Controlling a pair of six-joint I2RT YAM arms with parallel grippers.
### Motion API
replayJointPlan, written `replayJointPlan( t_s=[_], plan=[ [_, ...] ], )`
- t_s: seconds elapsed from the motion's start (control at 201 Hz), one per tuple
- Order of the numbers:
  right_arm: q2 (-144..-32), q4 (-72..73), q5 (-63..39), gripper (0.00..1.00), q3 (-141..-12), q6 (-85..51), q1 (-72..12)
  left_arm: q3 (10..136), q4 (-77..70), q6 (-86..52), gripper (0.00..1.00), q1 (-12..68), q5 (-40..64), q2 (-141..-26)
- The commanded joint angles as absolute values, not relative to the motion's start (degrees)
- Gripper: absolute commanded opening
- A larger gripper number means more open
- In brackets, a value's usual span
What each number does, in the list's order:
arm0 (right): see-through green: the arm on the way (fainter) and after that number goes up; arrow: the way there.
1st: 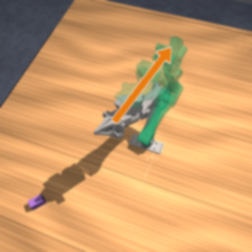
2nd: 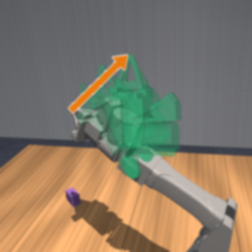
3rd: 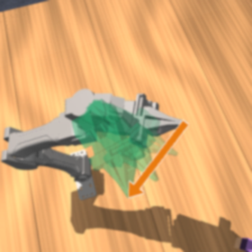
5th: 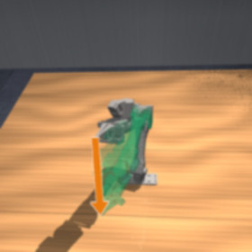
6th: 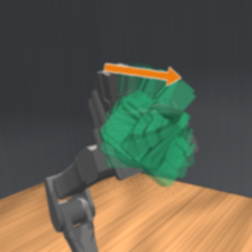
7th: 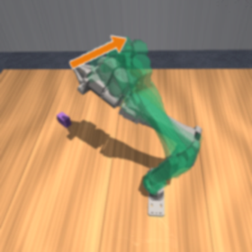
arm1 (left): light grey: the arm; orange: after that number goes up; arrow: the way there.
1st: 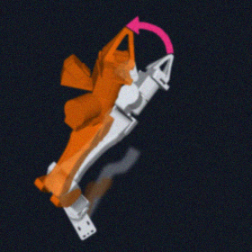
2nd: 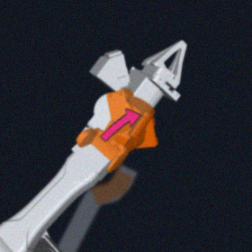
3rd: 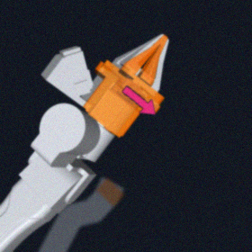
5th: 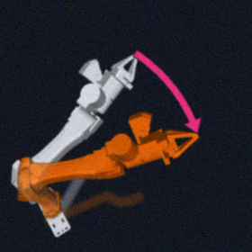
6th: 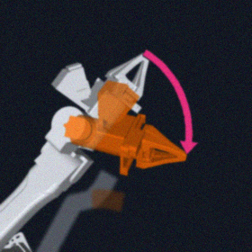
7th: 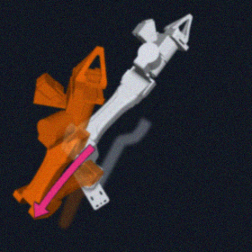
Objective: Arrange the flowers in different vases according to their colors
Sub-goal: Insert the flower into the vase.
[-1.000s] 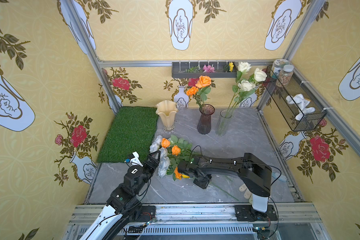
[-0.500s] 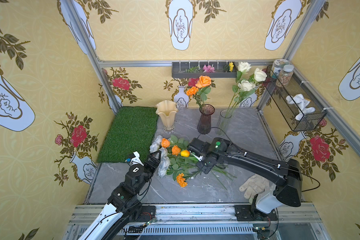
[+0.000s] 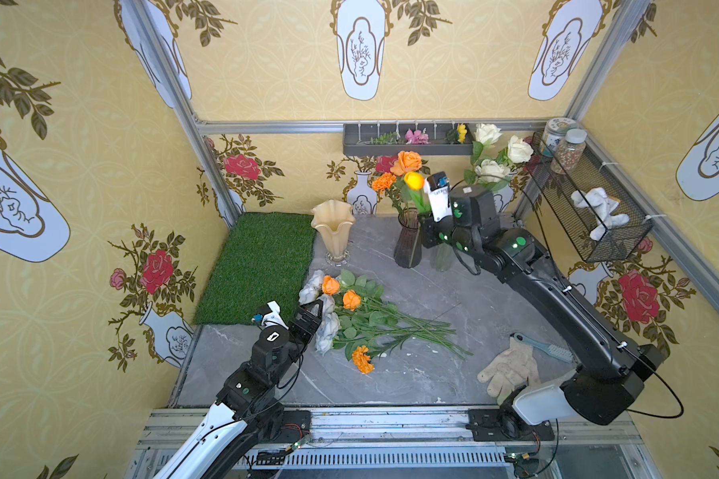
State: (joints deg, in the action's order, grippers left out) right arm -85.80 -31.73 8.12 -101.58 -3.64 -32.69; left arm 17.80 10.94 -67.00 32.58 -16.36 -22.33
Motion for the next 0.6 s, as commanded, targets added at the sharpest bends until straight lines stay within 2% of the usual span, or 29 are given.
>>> replayJointPlan(
  t_s=[0.0, 0.194, 0.324, 0.598],
  plan=[
    [-89.8, -20.3, 9.0, 0.00, -107.0, -0.8, -29.8, 17.6, 8.4, -66.1, 1.00, 32.5, -17.2, -22.8],
    [-100.8, -17.4, 9.6, 0.00, -119.3, 3.7, -27.1, 18.4, 7.3, -64.9, 1.00, 32.5, -17.4, -24.9],
    [-106.2, -16.2, 11.4, 0.00, -123.1, 7.0, -26.6, 18.5, 7.0, -64.4, 1.00, 32.4, -17.7, -25.3],
    [-109.3, -14.7, 13.6, 0.00, -116.9, 9.8, -26.6, 18.5, 7.3, -63.8, 1.00, 32.1, -17.7, -24.8]
  ],
)
